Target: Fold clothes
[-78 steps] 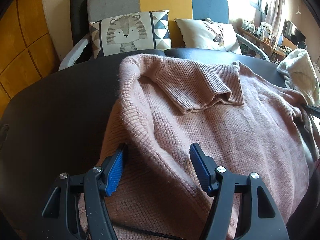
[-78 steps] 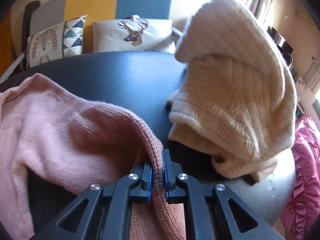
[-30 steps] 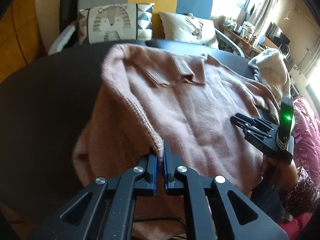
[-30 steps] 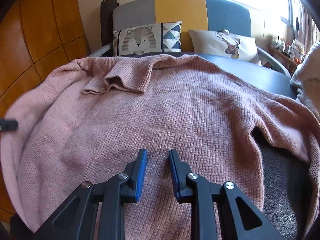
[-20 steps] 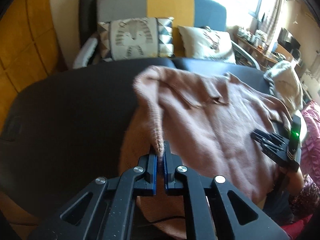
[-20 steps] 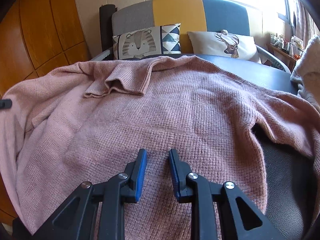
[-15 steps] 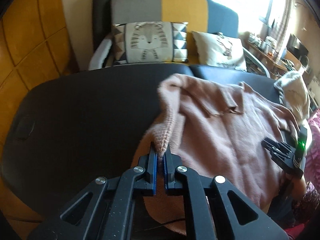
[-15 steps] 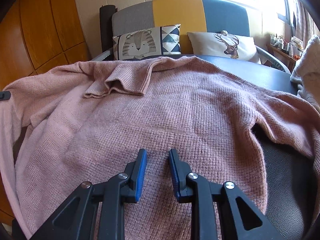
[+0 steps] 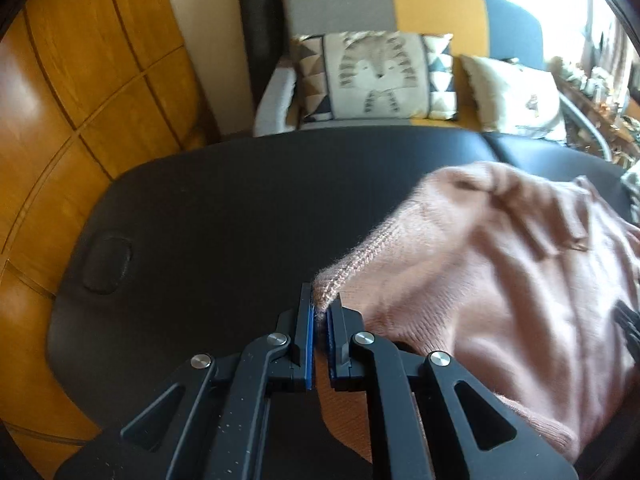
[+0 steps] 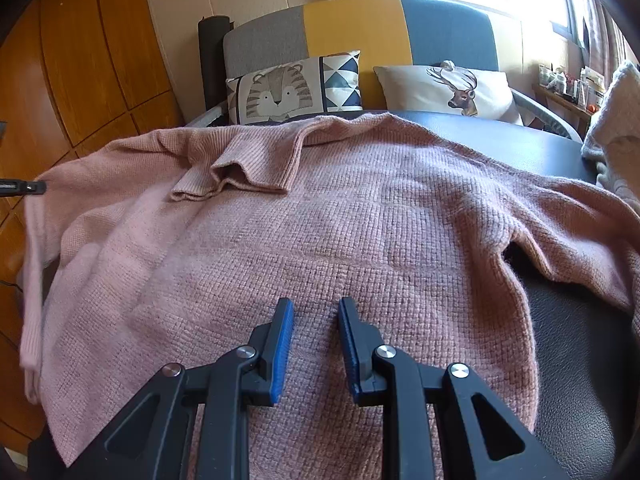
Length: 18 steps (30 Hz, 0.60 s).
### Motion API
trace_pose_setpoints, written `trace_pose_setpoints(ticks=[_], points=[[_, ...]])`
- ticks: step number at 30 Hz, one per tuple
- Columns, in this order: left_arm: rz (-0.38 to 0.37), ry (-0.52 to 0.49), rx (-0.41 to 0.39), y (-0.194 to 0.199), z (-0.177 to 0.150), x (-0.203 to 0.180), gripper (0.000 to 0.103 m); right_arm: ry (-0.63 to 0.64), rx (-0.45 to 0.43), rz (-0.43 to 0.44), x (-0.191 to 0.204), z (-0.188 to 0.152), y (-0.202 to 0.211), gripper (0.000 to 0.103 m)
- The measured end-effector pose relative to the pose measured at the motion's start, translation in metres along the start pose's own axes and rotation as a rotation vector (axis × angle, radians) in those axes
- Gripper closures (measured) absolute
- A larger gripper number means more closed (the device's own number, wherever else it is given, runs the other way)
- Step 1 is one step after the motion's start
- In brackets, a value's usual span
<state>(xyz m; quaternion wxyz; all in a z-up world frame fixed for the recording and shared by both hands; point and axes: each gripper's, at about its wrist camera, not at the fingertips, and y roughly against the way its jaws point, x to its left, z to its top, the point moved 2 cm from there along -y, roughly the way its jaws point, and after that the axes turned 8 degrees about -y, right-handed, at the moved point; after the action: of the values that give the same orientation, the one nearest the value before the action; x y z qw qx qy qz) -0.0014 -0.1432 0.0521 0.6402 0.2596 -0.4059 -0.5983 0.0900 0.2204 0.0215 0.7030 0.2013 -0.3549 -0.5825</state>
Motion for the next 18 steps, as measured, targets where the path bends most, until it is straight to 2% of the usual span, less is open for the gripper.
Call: trace_pose_setpoints(ticks=[8,15,18], points=[[0.075,-0.025,0.1,-0.065,0.018,0.028,0.098,0.013,-0.007,-0.015,0.004,-0.001,0.0,0.08],[0.093,-0.055,0.201,-0.118,0.012,0.021,0.094,0.02,-0.01,-0.018,0.001,-0.001,0.0,0.08],[0.104,-0.061,0.19,-0.119,0.008,0.02,0.09,0.024,-0.011,-0.021,0.001,-0.002,0.0,0.08]])
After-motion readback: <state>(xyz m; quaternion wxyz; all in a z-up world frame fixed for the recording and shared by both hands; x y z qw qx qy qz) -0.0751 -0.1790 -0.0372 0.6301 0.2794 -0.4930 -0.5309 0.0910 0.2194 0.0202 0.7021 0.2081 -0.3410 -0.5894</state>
